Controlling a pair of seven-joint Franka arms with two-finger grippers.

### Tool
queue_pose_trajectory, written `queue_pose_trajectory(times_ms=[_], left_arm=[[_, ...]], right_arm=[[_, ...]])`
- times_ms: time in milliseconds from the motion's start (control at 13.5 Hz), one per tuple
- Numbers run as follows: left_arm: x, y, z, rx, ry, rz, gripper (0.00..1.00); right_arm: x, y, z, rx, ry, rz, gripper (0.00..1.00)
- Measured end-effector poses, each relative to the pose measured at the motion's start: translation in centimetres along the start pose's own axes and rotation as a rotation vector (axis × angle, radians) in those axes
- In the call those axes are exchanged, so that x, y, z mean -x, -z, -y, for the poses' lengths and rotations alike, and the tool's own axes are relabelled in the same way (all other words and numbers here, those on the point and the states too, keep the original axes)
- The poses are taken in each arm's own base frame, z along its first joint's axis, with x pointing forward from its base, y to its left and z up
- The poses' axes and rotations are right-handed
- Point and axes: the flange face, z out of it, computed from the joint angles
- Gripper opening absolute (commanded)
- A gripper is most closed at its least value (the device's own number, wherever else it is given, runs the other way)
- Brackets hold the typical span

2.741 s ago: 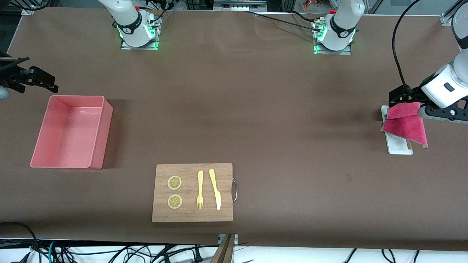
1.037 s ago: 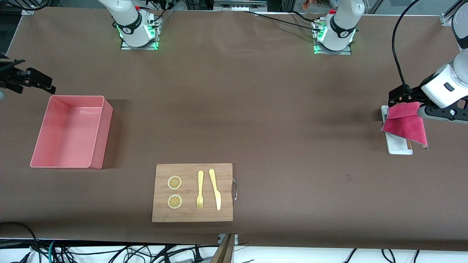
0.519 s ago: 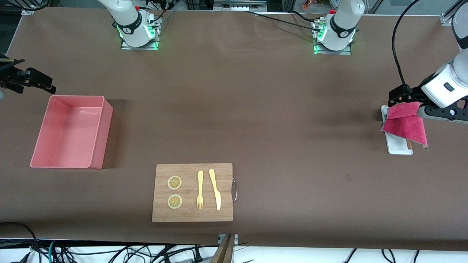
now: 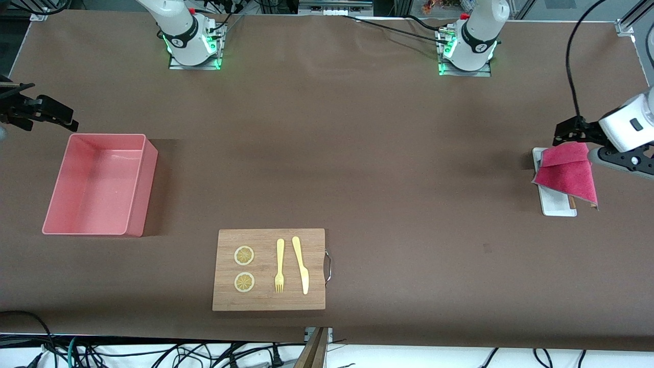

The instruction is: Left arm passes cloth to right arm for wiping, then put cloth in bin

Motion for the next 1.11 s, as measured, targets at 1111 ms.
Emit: queue_pose_trajectory(times_ms=[1111], left_arm=[[15.9, -18.8, 27.3, 0.175, -0.777, -0.221, 1.0]], right_arm=[[-0.1, 0.0, 0.0, 0.0, 0.001, -0.005, 1.0]])
